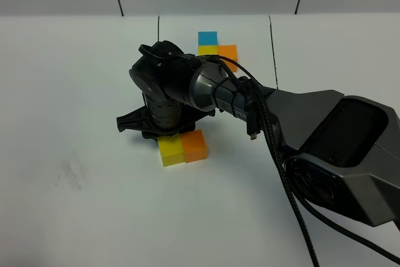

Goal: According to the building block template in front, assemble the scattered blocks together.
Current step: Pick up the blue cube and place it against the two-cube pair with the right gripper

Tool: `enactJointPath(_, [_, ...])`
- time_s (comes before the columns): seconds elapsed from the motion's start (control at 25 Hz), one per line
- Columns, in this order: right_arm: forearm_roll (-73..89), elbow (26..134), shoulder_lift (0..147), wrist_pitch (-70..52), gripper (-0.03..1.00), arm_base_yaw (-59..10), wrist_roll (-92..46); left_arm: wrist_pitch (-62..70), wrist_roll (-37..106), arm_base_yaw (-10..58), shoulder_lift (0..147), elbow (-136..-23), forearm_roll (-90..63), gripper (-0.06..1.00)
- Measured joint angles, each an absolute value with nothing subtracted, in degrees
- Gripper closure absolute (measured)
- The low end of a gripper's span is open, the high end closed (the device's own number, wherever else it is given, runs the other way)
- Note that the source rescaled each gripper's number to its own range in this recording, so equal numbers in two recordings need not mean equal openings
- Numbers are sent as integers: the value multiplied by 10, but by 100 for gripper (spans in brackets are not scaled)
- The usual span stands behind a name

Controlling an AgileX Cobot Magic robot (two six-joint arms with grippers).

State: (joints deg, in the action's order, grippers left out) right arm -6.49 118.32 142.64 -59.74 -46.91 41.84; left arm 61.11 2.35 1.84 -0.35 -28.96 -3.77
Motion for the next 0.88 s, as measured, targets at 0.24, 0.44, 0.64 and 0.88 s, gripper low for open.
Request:
enactJointPath(0.24, [-51,1184,1426,-609,45,-469,386,611,23,18,-3,-290,-38,94])
enactJointPath(0.44, [-45,1189,1426,-617,45,-469,377,611,23,18,-3,-290,-38,94])
enactJointPath(0.64, [-44,1189,1426,-616,45,-469,375,611,23,18,-3,-290,-38,94])
enactJointPath(0.88, [-44,1189,1426,-613,45,-469,371,611,23,18,-3,-290,-38,94])
